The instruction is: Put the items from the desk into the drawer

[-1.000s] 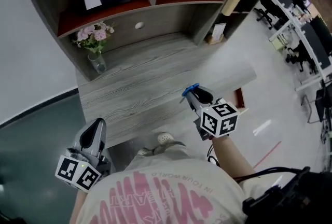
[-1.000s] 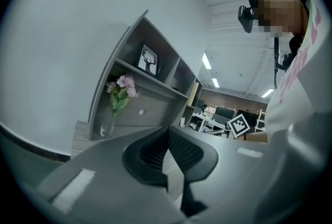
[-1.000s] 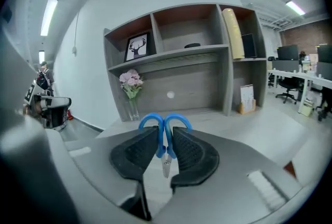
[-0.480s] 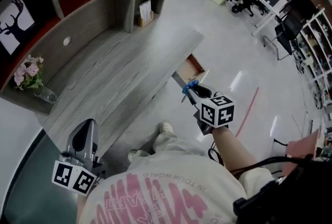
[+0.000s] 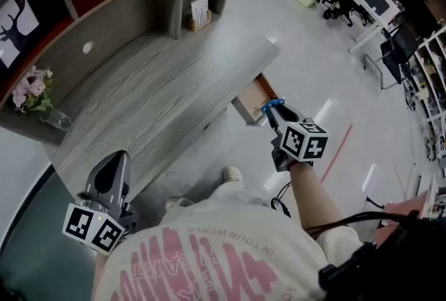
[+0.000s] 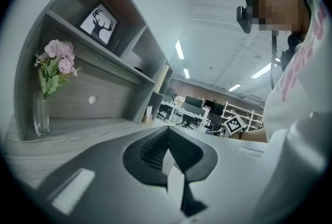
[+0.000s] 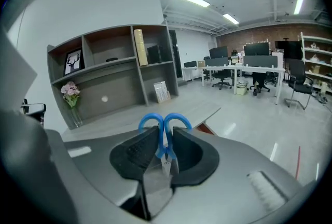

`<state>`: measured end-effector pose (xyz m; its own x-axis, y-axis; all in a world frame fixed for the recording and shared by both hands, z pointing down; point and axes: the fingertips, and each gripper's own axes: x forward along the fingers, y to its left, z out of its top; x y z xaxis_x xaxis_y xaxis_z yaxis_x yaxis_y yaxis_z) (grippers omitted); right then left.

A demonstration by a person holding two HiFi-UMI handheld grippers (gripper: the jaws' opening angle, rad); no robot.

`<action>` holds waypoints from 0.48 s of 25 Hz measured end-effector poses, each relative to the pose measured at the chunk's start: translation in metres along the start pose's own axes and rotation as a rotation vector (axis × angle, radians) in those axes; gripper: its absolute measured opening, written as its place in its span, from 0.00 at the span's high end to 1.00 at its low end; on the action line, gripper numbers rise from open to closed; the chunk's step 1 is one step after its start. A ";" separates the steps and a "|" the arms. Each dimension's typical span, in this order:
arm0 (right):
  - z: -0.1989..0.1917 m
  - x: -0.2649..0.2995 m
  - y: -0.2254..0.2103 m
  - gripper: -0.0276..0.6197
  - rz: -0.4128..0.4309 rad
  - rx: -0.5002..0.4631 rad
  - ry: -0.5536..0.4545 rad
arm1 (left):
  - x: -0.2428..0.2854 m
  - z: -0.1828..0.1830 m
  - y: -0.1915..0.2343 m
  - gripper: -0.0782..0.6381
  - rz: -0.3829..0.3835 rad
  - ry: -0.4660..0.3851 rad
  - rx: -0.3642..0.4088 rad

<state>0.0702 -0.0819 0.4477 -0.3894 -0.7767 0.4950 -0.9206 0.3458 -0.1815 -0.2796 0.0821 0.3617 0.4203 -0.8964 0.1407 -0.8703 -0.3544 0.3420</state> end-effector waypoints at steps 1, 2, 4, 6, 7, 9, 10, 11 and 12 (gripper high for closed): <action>0.001 0.003 -0.005 0.82 0.008 0.009 0.000 | 0.006 0.000 -0.005 0.86 0.001 0.008 0.001; 0.002 0.007 -0.010 0.81 0.018 0.018 0.001 | 0.013 -0.001 -0.010 0.86 0.002 0.014 0.003; 0.000 0.013 -0.021 0.82 0.039 0.029 0.008 | 0.029 -0.002 -0.021 0.86 0.003 0.026 0.009; -0.004 0.020 -0.033 0.82 0.059 0.027 0.029 | 0.048 -0.005 -0.031 0.86 0.010 0.042 0.016; -0.008 0.025 -0.039 0.82 0.070 0.025 0.044 | 0.058 -0.006 -0.034 0.86 0.018 0.049 0.017; -0.014 0.035 -0.049 0.82 0.095 0.027 0.073 | 0.079 -0.007 -0.042 0.86 0.030 0.054 0.006; -0.018 0.039 -0.053 0.82 0.109 0.032 0.085 | 0.089 -0.008 -0.047 0.86 0.029 0.049 -0.005; -0.021 0.044 -0.058 0.82 0.122 0.036 0.094 | 0.098 -0.009 -0.053 0.86 0.024 0.045 -0.015; -0.023 0.050 -0.064 0.82 0.135 0.037 0.104 | 0.107 -0.012 -0.059 0.86 0.018 0.042 -0.021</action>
<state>0.1102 -0.1302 0.5038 -0.5065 -0.6650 0.5489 -0.8611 0.4227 -0.2825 -0.1803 0.0102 0.3673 0.4153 -0.8904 0.1861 -0.8725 -0.3320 0.3584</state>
